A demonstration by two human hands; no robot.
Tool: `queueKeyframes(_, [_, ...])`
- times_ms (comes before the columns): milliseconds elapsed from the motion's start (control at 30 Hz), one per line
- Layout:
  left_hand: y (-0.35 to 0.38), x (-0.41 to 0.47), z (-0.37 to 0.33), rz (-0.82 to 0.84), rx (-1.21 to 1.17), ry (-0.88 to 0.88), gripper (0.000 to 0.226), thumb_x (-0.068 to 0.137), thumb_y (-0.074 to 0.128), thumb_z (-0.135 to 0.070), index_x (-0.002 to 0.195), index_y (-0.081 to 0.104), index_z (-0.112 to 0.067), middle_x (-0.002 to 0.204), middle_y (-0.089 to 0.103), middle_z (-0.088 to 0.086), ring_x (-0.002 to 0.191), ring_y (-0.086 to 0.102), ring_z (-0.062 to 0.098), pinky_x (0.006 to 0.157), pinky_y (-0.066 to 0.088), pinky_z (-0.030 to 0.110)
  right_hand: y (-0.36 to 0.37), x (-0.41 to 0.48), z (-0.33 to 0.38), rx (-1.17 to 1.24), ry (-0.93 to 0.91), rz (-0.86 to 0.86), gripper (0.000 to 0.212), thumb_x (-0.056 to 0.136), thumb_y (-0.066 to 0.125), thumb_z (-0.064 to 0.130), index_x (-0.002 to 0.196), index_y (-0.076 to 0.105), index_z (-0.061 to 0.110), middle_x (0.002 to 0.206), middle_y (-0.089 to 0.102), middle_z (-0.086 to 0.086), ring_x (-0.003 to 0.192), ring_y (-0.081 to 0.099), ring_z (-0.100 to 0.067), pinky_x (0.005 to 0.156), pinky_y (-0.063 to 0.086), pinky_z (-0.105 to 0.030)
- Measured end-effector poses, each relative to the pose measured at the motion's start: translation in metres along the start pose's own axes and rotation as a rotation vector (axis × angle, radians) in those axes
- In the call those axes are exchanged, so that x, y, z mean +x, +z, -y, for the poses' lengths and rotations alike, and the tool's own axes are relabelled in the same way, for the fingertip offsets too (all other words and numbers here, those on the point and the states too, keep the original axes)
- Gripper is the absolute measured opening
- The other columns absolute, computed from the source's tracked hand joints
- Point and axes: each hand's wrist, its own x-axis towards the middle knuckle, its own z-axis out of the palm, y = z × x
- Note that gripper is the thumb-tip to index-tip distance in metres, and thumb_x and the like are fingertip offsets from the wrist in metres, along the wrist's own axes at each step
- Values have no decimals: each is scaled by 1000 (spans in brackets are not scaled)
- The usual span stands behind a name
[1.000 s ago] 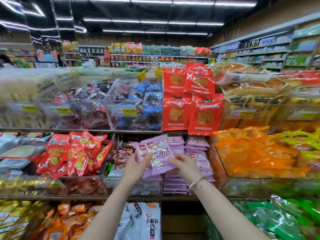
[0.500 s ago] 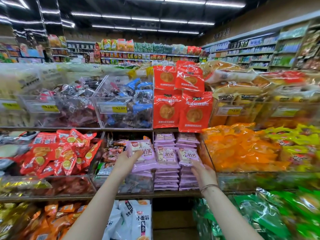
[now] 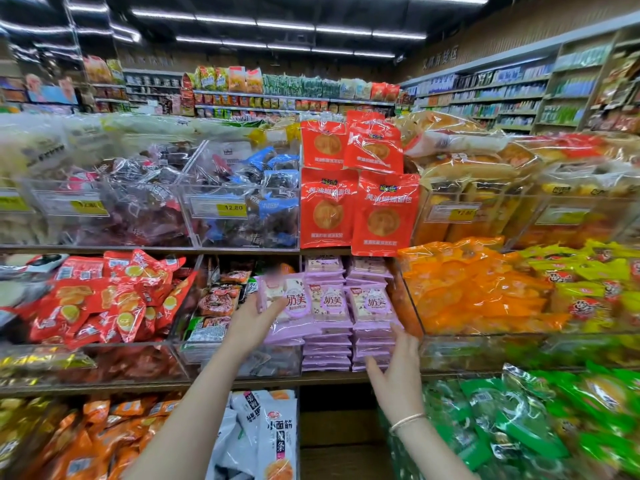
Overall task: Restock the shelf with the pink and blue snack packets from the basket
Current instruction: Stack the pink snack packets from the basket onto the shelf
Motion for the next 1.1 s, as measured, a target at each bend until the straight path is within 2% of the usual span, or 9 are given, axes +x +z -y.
queueKeyframes(100, [1, -2, 1, -2, -5, 18, 83, 85, 50, -64, 146, 32, -11, 149, 40, 8, 132, 41, 26, 98, 34, 35, 8, 13, 9, -269, -267, -6, 58, 86, 63, 26, 138, 39, 17, 140, 41, -2, 132, 36, -20, 108, 32, -33])
queueKeyframes(200, [1, -4, 0, 4, -17, 11, 86, 84, 50, -65, 148, 29, -12, 151, 37, 7, 134, 39, 26, 101, 33, 36, 17, 33, 8, -573, -428, 119, 61, 92, 53, 28, 146, 26, 19, 152, 28, -3, 142, 24, -21, 116, 17, -39])
queueKeyframes(300, [0, -4, 0, 11, -30, 6, 88, 84, 50, -66, 149, 26, -13, 152, 34, 6, 136, 36, 26, 106, 32, 39, 20, 50, -4, -706, -388, 212, 64, 96, 44, 22, 150, 9, 17, 156, 17, -2, 144, 13, -19, 119, 9, -37])
queueKeyframes(500, [2, -3, 1, -5, -24, 30, 81, 85, 50, -64, 146, 32, -13, 149, 39, 6, 133, 40, 25, 100, 33, 36, 11, 63, -8, -670, -337, 217, 64, 94, 48, 25, 149, 14, 20, 154, 23, 0, 143, 20, -17, 118, 14, -35])
queueKeyframes(700, [3, 0, 3, 14, -22, 11, 80, 86, 51, -62, 147, 31, -14, 149, 39, 7, 133, 40, 27, 106, 33, 43, 5, 51, 30, -293, -370, 121, 51, 96, 40, 42, 141, 35, 19, 146, 36, 4, 137, 28, -11, 115, 24, -29])
queueKeyframes(833, [1, -1, 2, 21, -16, 2, 82, 84, 51, -65, 146, 34, -15, 147, 42, 7, 130, 43, 28, 106, 37, 45, 18, 41, 75, 105, -201, 330, 45, 90, 47, 53, 122, 51, 22, 115, 51, 10, 113, 44, -6, 95, 39, -23])
queueKeyframes(933, [0, -3, 0, 31, -34, -11, 83, 84, 51, -65, 146, 32, -14, 147, 41, 8, 130, 43, 28, 106, 38, 46, 30, 45, 91, 329, 16, 493, 40, 89, 55, 45, 119, 51, 20, 102, 50, 12, 101, 51, -9, 76, 39, -17])
queueKeyframes(1000, [0, -4, 0, 30, -28, -12, 85, 84, 51, -66, 147, 30, -14, 149, 40, 8, 132, 42, 28, 107, 37, 45, 38, 51, 89, 357, 58, 517, 23, 90, 58, 36, 106, 53, 20, 95, 52, 10, 93, 52, -11, 69, 38, -14])
queueKeyframes(1100, [1, -4, -1, 27, 1, -14, 92, 82, 48, -70, 149, 25, -12, 150, 37, 10, 134, 40, 28, 106, 35, 41, 45, 59, 79, 483, 145, 558, 12, 88, 62, 27, 86, 50, 24, 87, 51, 8, 75, 53, -7, 67, 47, -19])
